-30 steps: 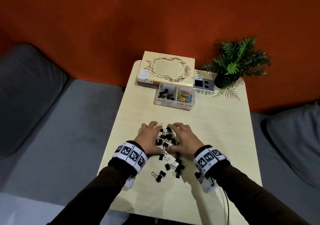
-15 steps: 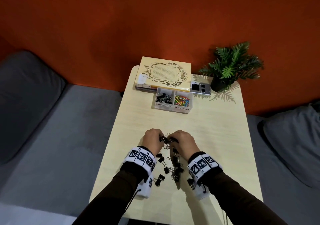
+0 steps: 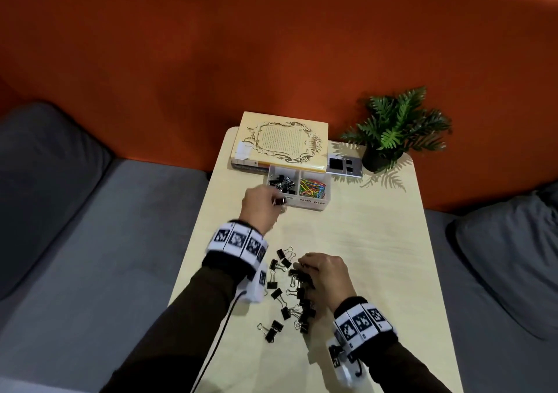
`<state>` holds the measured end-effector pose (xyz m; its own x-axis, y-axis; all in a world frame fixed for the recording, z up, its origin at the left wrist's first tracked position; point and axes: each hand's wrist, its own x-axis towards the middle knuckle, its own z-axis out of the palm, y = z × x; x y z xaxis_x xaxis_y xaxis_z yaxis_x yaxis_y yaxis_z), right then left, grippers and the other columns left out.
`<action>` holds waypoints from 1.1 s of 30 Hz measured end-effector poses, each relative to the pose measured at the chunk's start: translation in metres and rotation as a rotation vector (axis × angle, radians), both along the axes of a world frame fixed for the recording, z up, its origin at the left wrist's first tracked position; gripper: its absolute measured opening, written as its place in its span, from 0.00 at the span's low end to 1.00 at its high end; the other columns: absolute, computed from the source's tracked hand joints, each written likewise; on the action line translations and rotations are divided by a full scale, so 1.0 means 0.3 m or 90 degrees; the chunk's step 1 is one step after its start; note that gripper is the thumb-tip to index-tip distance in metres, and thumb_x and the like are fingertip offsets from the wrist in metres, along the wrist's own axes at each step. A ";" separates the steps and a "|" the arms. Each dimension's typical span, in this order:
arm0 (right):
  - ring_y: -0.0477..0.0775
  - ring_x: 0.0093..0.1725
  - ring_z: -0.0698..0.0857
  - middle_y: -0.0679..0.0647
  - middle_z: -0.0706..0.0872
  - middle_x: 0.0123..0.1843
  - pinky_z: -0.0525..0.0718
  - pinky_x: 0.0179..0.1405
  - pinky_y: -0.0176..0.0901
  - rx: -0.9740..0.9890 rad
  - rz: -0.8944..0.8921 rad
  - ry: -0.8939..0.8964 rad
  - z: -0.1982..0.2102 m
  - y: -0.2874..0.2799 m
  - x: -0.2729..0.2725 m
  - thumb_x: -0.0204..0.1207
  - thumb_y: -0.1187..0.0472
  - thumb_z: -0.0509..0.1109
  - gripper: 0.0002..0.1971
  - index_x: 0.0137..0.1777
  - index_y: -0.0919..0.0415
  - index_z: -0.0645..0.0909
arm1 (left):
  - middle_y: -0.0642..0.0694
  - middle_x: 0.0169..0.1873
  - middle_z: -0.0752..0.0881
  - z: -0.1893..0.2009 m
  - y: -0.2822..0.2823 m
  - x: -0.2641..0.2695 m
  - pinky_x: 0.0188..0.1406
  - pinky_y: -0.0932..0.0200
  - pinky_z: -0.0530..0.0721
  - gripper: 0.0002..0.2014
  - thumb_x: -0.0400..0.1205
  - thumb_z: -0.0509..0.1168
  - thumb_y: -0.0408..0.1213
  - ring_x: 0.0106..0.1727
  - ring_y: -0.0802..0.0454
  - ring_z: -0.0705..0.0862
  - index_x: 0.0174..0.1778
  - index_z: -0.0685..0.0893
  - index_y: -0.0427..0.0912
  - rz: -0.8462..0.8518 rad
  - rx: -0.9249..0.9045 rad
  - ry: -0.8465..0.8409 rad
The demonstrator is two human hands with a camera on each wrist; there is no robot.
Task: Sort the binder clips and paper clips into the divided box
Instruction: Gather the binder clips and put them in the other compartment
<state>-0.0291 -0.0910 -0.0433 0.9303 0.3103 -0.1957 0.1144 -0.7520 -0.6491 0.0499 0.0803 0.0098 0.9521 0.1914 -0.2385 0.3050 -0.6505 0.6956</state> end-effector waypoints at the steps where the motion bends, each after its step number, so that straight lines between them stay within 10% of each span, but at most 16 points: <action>1: 0.53 0.37 0.87 0.56 0.89 0.35 0.85 0.40 0.46 -0.005 0.007 -0.007 0.001 -0.002 -0.005 0.71 0.65 0.72 0.03 0.37 0.60 0.85 | 0.40 0.54 0.91 0.018 -0.002 0.048 0.59 0.56 0.84 0.14 0.75 0.74 0.31 0.55 0.44 0.88 0.56 0.89 0.39 0.000 0.011 -0.017; 5: 0.55 0.43 0.88 0.58 0.92 0.42 0.85 0.44 0.45 0.006 -0.021 0.006 0.009 -0.010 -0.015 0.71 0.67 0.71 0.04 0.41 0.62 0.87 | 0.37 0.52 0.91 0.048 -0.017 0.200 0.57 0.51 0.87 0.12 0.75 0.73 0.30 0.55 0.41 0.88 0.54 0.90 0.38 -0.014 0.060 -0.022; 9: 0.36 0.43 0.86 0.58 0.92 0.47 0.75 0.42 0.17 -0.010 -0.004 0.026 0.037 -0.013 -0.013 0.68 0.70 0.73 0.07 0.46 0.64 0.87 | 0.39 0.61 0.88 0.047 -0.037 0.255 0.65 0.48 0.85 0.18 0.75 0.73 0.29 0.63 0.41 0.85 0.62 0.86 0.38 -0.083 0.072 0.069; 11: 0.44 0.45 0.88 0.58 0.93 0.46 0.73 0.44 0.13 0.013 -0.035 -0.006 0.071 -0.004 0.020 0.68 0.71 0.73 0.08 0.46 0.64 0.88 | 0.40 0.65 0.85 0.053 -0.031 0.250 0.68 0.49 0.82 0.21 0.75 0.72 0.29 0.66 0.41 0.82 0.66 0.84 0.39 -0.077 0.056 0.074; 22: 0.61 0.51 0.87 0.61 0.90 0.53 0.87 0.54 0.44 -0.015 -0.055 -0.087 0.164 0.247 0.503 0.73 0.70 0.68 0.13 0.55 0.58 0.86 | 0.46 0.65 0.85 0.002 0.079 -0.272 0.63 0.60 0.78 0.20 0.78 0.69 0.35 0.64 0.49 0.84 0.67 0.82 0.44 -0.043 -0.054 0.150; 28: 0.64 0.65 0.80 0.64 0.84 0.64 0.79 0.65 0.55 -0.039 0.020 -0.023 0.182 0.243 0.506 0.74 0.59 0.71 0.20 0.65 0.59 0.77 | 0.43 0.72 0.68 -0.085 0.093 -0.474 0.75 0.50 0.72 0.45 0.68 0.77 0.43 0.73 0.43 0.68 0.80 0.61 0.49 -0.067 0.021 0.254; 33: 0.62 0.75 0.64 0.57 0.61 0.79 0.71 0.73 0.65 -0.159 0.201 0.128 0.181 0.089 0.250 0.54 0.46 0.82 0.52 0.76 0.43 0.55 | 0.46 0.77 0.54 -0.151 0.003 -0.577 0.79 0.50 0.66 0.65 0.58 0.82 0.53 0.74 0.44 0.58 0.83 0.44 0.50 -0.187 0.077 0.229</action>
